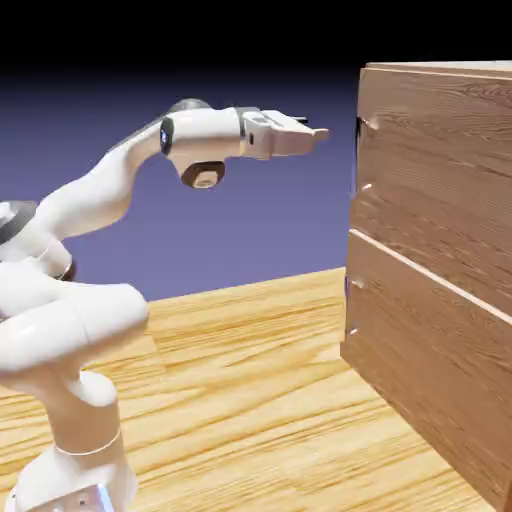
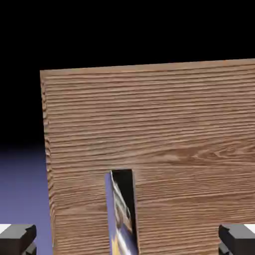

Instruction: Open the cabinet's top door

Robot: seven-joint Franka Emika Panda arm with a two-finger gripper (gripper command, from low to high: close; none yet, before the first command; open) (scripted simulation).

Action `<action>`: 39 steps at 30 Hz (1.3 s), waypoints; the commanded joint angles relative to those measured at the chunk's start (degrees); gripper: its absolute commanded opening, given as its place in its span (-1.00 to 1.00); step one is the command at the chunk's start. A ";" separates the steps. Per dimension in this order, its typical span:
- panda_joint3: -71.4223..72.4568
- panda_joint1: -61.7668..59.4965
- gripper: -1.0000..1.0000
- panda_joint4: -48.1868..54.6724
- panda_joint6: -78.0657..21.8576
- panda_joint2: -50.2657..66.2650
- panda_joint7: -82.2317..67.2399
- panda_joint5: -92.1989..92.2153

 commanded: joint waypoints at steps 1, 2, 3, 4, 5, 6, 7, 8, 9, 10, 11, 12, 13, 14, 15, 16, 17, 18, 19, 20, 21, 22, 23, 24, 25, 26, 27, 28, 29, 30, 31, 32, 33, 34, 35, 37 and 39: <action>1.23 -1.44 0.00 0.49 -0.57 -1.25 -0.83 2.50; 2.46 -2.87 0.00 0.98 -1.15 -2.50 -1.67 4.99; 3.69 -4.31 0.00 1.47 -1.72 -3.75 -2.50 7.48; 4.49 -5.24 0.00 1.79 -2.09 -4.57 -3.04 9.10; 4.49 -5.24 0.00 1.79 -2.09 -4.57 -3.04 9.10; 4.68 -7.39 0.00 3.96 -1.95 -4.24 -3.05 9.86; 4.86 -9.34 0.00 5.94 -1.83 -3.95 -3.05 10.56; 5.03 -11.32 0.00 7.94 -1.71 -3.65 -3.05 11.26; 5.21 -13.41 0.00 10.05 -1.58 -3.33 -3.06 12.00; 5.21 -13.41 -1.00 10.05 -1.58 -3.33 -3.06 12.00; 5.21 -13.41 -1.00 10.05 -1.58 -3.33 -3.06 12.00; 4.84 -12.07 -1.00 8.00 -3.17 -3.61 -4.39 12.95; 4.46 -10.71 -1.00 5.90 -4.83 -3.89 -5.74 13.87; 4.06 -9.36 -1.00 3.83 -6.49 -4.12 -7.02 14.66; 3.64 -8.03 -1.00 1.75 -8.19 -4.31 -8.25 15.33; 3.19 -6.70 -1.00 -0.33 -9.91 -4.48 -9.46 15.94; 2.71 -5.39 -1.00 -2.40 -11.67 -4.62 -10.64 16.44; 2.19 -4.09 -1.00 -4.48 -13.46 -4.74 -11.79 16.85; 1.61 -2.81 -1.00 -6.56 -15.30 -4.82 -12.93 17.17; 0.98 -1.55 -1.00 -8.64 -17.18 -4.89 -14.05 17.38; 0.28 -0.32 -1.00 -10.71 -19.12 -4.92 -15.15 17.49; -0.51 0.88 -1.00 -12.79 -21.12 -4.94 -16.25 17.50; -1.39 2.03 -1.00 -14.87 -23.20 -4.94 -17.33 17.38; -2.39 3.13 -1.00 -16.94 -25.36 -4.94 -18.39 17.15; -3.51 4.14 -1.00 -19.02 -27.64 -4.94 -19.44 16.78; -4.79 5.06 -1.00 -21.10 -30.05 -4.94 -20.49 16.25; -6.19 5.83 -1.00 -23.10 -32.55 -4.95 -21.49 15.60; -7.68 6.42 -1.00 -24.98 -35.04 -4.95 -22.43 14.82; -9.33 6.91 -1.00 -26.75 -37.53 -4.83 -23.44 13.86; -10.97 7.13 -1.00 -28.35 -40.02 -4.80 -24.29 12.88; -12.54 7.03 -1.00 -29.76 -42.51 -4.91 -24.92 11.96; -14.18 6.77 -1.00 -31.04 -45.01 -4.97 -25.56 10.96; -15.86 6.38 -1.00 -32.22 -47.50 -4.94 -26.21 9.89; -17.51 5.79 -1.00 -33.26 -49.99 -4.92 -26.78 8.85; -19.07 4.99 -1.00 -34.17 -52.48 -4.94 -27.26 7.89; -21.97 2.89 -1.00 -35.67 -57.47 -4.96 -28.02 6.18; -24.90 0.46 -1.00 -36.83 -62.45 -4.53 -28.99 4.34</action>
